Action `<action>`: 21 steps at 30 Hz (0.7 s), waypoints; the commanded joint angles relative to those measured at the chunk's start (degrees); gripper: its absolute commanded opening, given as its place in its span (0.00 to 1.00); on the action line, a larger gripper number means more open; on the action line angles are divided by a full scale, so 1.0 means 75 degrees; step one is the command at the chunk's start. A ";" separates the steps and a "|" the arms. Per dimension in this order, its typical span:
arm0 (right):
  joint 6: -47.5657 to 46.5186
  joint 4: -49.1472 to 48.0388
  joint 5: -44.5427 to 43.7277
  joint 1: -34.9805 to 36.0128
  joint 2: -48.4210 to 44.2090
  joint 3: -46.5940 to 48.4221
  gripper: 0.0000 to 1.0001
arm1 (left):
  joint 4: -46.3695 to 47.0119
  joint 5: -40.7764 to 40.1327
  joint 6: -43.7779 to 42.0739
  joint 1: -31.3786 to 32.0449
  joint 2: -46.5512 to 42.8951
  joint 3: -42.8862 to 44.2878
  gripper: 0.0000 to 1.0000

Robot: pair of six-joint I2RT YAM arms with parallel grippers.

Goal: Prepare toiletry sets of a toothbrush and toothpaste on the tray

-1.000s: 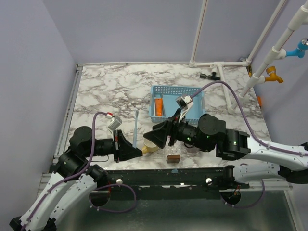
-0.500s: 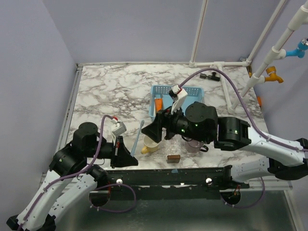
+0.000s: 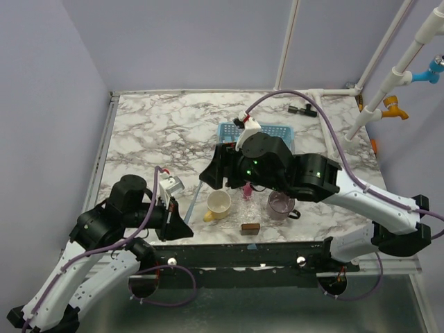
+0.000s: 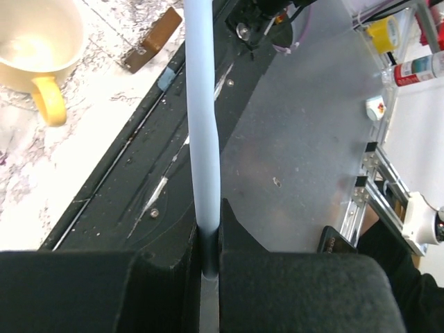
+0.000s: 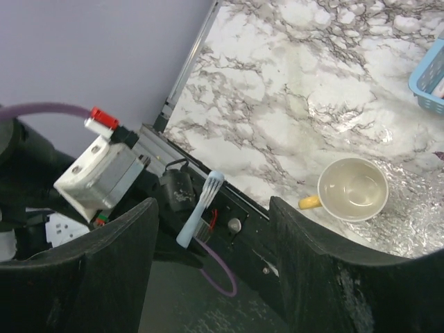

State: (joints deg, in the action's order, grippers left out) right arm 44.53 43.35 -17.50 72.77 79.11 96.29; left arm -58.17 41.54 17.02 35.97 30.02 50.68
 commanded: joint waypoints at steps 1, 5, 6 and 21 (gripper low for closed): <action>0.0481 0.0324 0.0661 -0.0459 0.0339 0.0286 0.67 | -0.0439 -0.0798 -0.0218 0.0190 -0.0020 0.0290 0.00; 0.0554 0.0178 0.1225 -0.0766 0.0572 0.0250 0.65 | -0.0529 -0.1142 -0.0218 0.0356 -0.0063 0.0368 0.00; 0.0552 0.0151 0.1359 -0.0782 0.0642 0.0271 0.65 | -0.0540 -0.1223 -0.0207 0.0417 -0.0056 0.0368 0.00; 0.0817 -0.0347 0.3264 -0.1156 0.1033 0.0127 0.50 | -0.0611 -0.1978 -0.0104 0.1103 -0.0077 0.0380 0.00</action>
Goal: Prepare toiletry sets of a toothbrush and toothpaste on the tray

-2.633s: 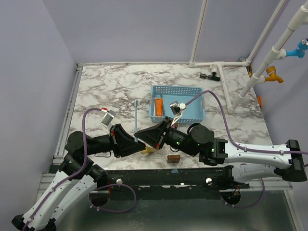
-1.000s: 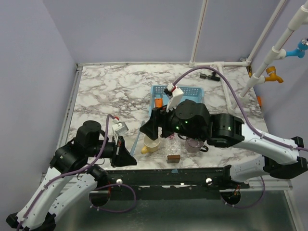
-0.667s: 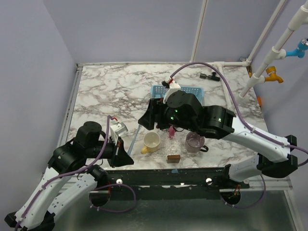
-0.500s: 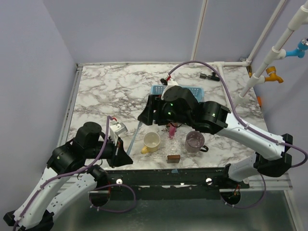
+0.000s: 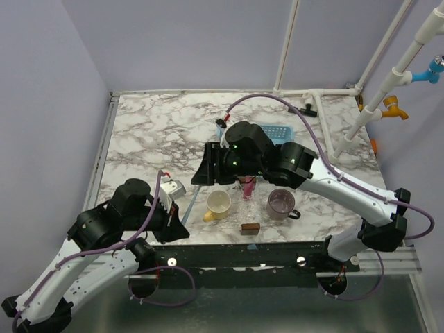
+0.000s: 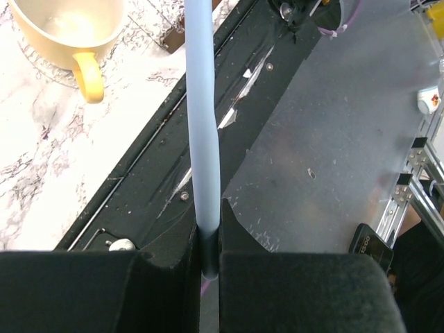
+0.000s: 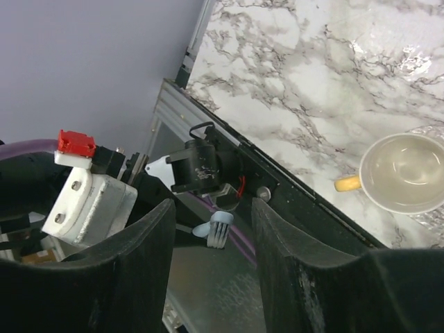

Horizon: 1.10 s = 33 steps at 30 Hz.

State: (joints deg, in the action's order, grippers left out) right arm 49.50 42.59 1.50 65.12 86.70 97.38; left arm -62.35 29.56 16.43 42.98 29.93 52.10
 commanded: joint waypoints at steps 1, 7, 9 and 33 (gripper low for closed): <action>0.0178 -0.0280 0.0830 -0.0168 0.0019 -0.0048 0.49 | -0.0054 -0.0405 -0.0022 0.0212 -0.0074 0.0191 0.00; 0.0253 -0.0374 0.1215 -0.0300 0.0027 -0.0207 0.44 | -0.0054 -0.0485 0.0001 0.0354 -0.0104 0.0179 0.00; 0.0255 -0.0422 0.1373 -0.0320 0.0056 -0.0233 0.41 | -0.0054 -0.0517 0.0007 0.0386 -0.0116 0.0179 0.00; 0.0385 -0.1088 0.2132 -0.0420 -0.0134 -0.0963 0.00 | -0.0011 -0.0801 0.0095 0.0469 -0.0152 0.0144 0.14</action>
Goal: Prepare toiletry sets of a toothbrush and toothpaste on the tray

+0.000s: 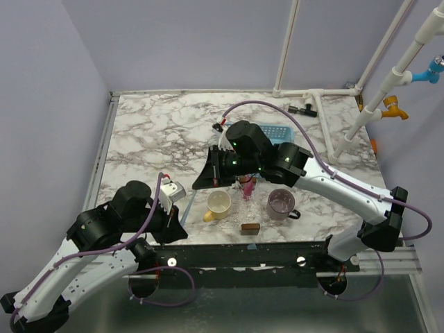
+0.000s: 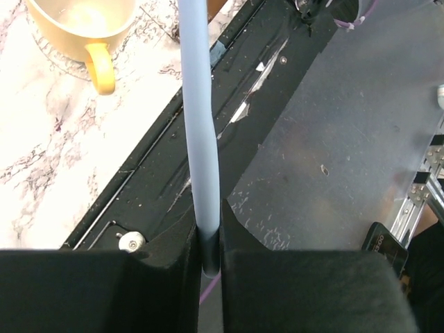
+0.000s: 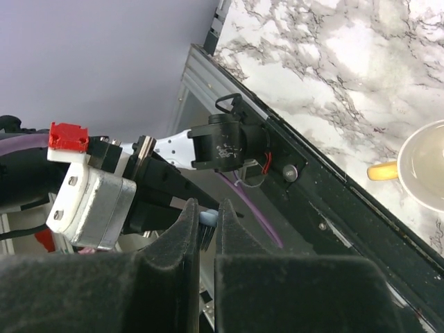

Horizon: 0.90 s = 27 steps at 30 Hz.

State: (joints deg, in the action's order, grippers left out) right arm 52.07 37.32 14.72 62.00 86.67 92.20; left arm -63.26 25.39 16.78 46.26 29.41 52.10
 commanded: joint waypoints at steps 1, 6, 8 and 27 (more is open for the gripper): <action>0.0033 -0.0422 0.0369 0.0003 -0.0161 -0.0341 0.00 | 0.0115 -0.0244 0.0048 0.0031 -0.0092 0.0133 0.20; -0.0065 -0.0570 0.0272 -0.0016 -0.0409 -0.0538 0.00 | 0.0214 -0.0219 0.0025 0.0033 -0.0245 0.0109 0.43; -0.0153 -0.0558 0.0199 -0.0008 -0.0525 -0.0582 0.00 | 0.0283 -0.0209 0.0025 0.0034 -0.0320 0.0109 0.49; -0.3180 0.1452 -0.2439 -0.0015 -0.2101 -0.0761 0.00 | 0.1805 -0.1634 0.0818 0.0042 -0.0662 0.0090 0.77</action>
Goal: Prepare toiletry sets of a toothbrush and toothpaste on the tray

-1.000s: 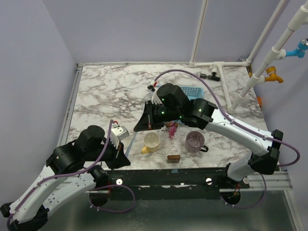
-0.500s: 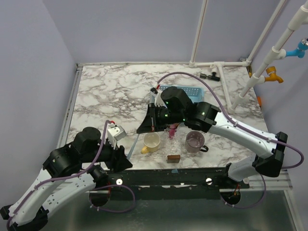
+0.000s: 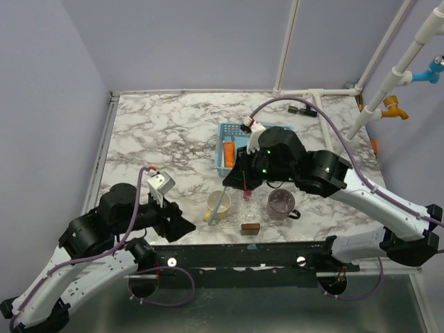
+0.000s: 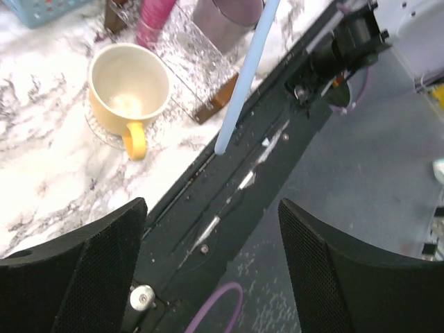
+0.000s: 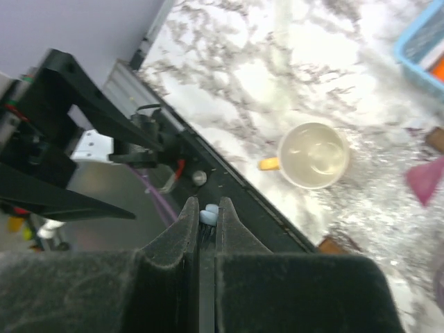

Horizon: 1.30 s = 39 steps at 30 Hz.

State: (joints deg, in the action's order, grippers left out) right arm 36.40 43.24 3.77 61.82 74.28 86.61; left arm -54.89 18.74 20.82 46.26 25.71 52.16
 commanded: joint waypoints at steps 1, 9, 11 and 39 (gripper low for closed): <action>-0.1269 0.0707 -0.1053 0.0008 -0.0512 -0.0056 0.00 | 0.0794 -0.0833 0.0303 0.0034 -0.0175 0.0046 0.78; -0.2539 0.0576 -0.1992 0.0017 -0.0948 -0.0874 0.00 | 0.1464 -0.1323 0.0271 0.0035 0.0083 -0.0031 0.83; -0.2769 0.0214 -0.2091 0.0018 -0.1136 -0.1245 0.00 | 0.1617 -0.1456 0.0342 0.0033 0.0149 -0.0006 0.84; -0.4778 -0.0877 -0.2298 0.0020 -0.1754 -0.1776 0.01 | 0.1058 -0.3517 0.1544 0.0031 -0.0069 0.1304 0.99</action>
State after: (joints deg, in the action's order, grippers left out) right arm 2.02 34.92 -15.27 61.80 60.45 72.69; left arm -44.18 -4.86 29.89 46.26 27.07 60.53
